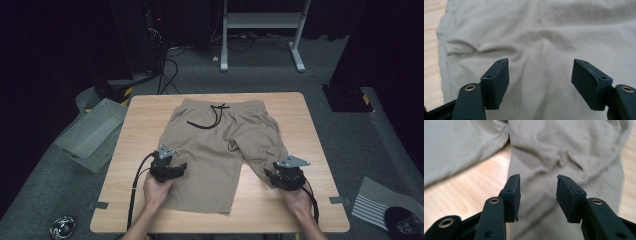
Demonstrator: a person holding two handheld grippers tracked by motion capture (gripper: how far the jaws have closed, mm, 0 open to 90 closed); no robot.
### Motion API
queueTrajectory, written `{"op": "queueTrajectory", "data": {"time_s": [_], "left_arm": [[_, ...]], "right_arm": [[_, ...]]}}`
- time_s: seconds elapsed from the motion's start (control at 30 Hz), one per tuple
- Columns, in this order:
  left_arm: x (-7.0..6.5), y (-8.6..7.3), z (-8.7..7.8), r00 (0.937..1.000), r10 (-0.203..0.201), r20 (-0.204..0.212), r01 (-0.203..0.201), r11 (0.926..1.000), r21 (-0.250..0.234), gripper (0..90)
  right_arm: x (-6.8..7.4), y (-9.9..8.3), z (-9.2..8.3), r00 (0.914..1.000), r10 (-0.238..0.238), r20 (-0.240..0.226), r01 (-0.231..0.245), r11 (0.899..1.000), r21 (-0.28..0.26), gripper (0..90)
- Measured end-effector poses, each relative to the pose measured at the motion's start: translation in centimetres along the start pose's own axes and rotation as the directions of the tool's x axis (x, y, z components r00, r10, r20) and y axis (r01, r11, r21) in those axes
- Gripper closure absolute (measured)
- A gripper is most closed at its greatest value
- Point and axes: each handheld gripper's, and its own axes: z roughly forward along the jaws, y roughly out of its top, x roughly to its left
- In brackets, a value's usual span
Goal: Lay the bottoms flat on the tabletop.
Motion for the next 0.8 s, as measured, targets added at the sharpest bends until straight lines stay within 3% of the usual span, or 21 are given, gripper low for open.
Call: {"op": "queueTrajectory", "data": {"time_s": [0.07,0.17,0.23,0.3,0.37,0.43,0.63,0.8], "left_arm": [[0.0,-0.6,0.4,0.9999,-0.008,-0.007,0.008,0.9999,0.007,30.3],[-0.1,-1.2,0.7,0.9992,0.001,-0.039,-0.002,0.9997,-0.023,30.6],[-0.2,-1.2,0.8,0.9987,0.003,-0.050,-0.004,0.9998,-0.020,29.9],[-0.2,-1.2,0.8,0.9986,0.003,-0.054,-0.004,0.9998,-0.020,29.1],[-0.2,-1.2,0.8,0.9985,0.002,-0.055,-0.003,0.9998,-0.019,28.8],[-0.2,-1.2,0.8,0.9984,0.002,-0.057,-0.004,0.9998,-0.019,28.7],[-0.2,-1.2,0.8,0.9982,0.003,-0.059,-0.004,0.9998,-0.019,28.6],[-0.2,-1.2,0.8,0.9982,0.003,-0.059,-0.004,0.9998,-0.019,28.6]], "right_arm": [[0.0,-0.8,-0.4,1.0000,0.003,-0.001,-0.003,1.000,0.008,52.9],[0.4,-1.7,-0.3,0.9999,0.001,-0.016,0.000,0.999,0.038,53.8],[0.6,-2.1,0.2,0.9995,-0.014,-0.029,0.016,0.998,0.063,59.6],[0.6,-2.1,0.3,0.9984,0.002,-0.056,0.001,0.998,0.056,69.2],[1.0,-1.8,0.4,0.9976,-0.042,-0.055,0.046,0.997,0.064,79.7],[1.5,-1.5,0.4,0.9948,-0.092,-0.045,0.095,0.993,0.068,83.9],[1.7,0.4,-0.7,0.9914,-0.125,-0.037,0.125,0.992,-0.017,86.8],[0.3,3.5,-1.6,0.9912,-0.132,0.014,0.132,0.989,-0.068,86.8]]}}
